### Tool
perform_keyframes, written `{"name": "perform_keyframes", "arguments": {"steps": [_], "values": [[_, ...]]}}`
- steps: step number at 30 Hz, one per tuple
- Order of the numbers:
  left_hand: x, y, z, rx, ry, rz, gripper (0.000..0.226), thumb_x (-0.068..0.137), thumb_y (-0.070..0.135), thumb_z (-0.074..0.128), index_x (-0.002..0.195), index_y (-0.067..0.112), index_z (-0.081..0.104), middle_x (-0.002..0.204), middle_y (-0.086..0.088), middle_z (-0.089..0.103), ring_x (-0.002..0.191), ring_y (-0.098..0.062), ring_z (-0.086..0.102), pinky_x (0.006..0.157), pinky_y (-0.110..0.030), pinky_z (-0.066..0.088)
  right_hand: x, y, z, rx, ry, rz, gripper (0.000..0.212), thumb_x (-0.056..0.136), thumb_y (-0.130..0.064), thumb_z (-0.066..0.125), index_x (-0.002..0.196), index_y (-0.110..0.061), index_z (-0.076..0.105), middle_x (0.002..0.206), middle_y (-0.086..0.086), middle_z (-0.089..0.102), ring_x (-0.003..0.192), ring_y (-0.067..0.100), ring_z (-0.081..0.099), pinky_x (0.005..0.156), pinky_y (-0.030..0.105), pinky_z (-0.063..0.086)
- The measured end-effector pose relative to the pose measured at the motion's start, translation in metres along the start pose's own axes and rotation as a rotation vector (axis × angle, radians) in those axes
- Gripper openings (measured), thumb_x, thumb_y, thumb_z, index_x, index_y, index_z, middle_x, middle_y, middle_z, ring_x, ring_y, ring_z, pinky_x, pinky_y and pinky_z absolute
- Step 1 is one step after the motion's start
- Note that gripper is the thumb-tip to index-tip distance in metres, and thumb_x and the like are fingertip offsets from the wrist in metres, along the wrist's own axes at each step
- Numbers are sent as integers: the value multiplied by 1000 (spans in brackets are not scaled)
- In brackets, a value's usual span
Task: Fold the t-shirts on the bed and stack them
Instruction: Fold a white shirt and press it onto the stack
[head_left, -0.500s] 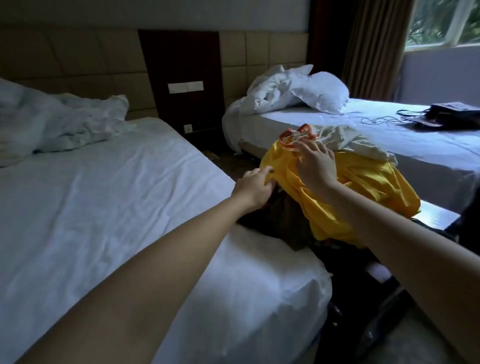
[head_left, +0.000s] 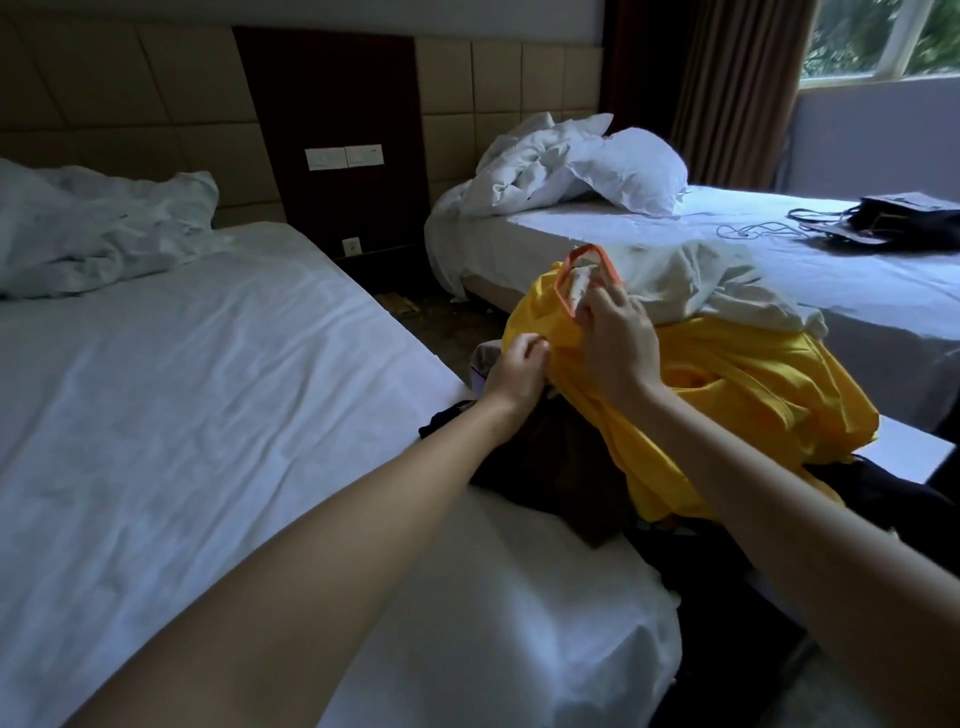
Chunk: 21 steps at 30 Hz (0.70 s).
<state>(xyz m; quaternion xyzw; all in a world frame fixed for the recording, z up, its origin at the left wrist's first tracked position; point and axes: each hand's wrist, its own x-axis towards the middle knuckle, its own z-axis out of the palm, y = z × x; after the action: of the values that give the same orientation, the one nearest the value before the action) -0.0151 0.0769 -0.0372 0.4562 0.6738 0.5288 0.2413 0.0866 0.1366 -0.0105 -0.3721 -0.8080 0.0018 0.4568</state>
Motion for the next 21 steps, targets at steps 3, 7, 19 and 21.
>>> {"name": "perform_keyframes", "arguments": {"steps": [3, 7, 19, 21], "values": [[-3, 16, -16, -585, -121, -299, 47, 98, 51, 32, 88, 14, 59, 64, -2, 58, 59, -13, 56, 51, -21, 43, -32, -28, -2, 132, -3, -217, 9, 81, 1, 55, 87, -1, 62, 91, 17, 62, 82, 34, 60, 67, 35, 46], [-17, 26, -33, -646, -180, -383, 34, 97, 33, 45, 80, 9, 61, 66, -4, 61, 59, -11, 59, 57, -19, 47, -68, -60, -9, 378, -121, -279, 18, 77, 3, 54, 87, 0, 68, 88, 15, 65, 79, 30, 63, 67, 32, 50], [-130, 11, -165, -453, 227, -230, 28, 98, -1, 38, 84, 15, 58, 73, 0, 65, 61, -10, 60, 49, -19, 50, -101, -151, -45, 653, -234, -276, 29, 84, -10, 50, 108, -13, 67, 99, -5, 63, 74, 1, 50, 63, 15, 38], [-160, 5, -207, -333, 241, -230, 25, 99, 3, 40, 91, 15, 61, 71, 1, 65, 59, -9, 58, 46, -18, 48, -103, -174, -42, 665, -236, -219, 27, 83, -10, 49, 103, -14, 67, 101, -10, 60, 66, 4, 50, 64, 20, 40]]}}
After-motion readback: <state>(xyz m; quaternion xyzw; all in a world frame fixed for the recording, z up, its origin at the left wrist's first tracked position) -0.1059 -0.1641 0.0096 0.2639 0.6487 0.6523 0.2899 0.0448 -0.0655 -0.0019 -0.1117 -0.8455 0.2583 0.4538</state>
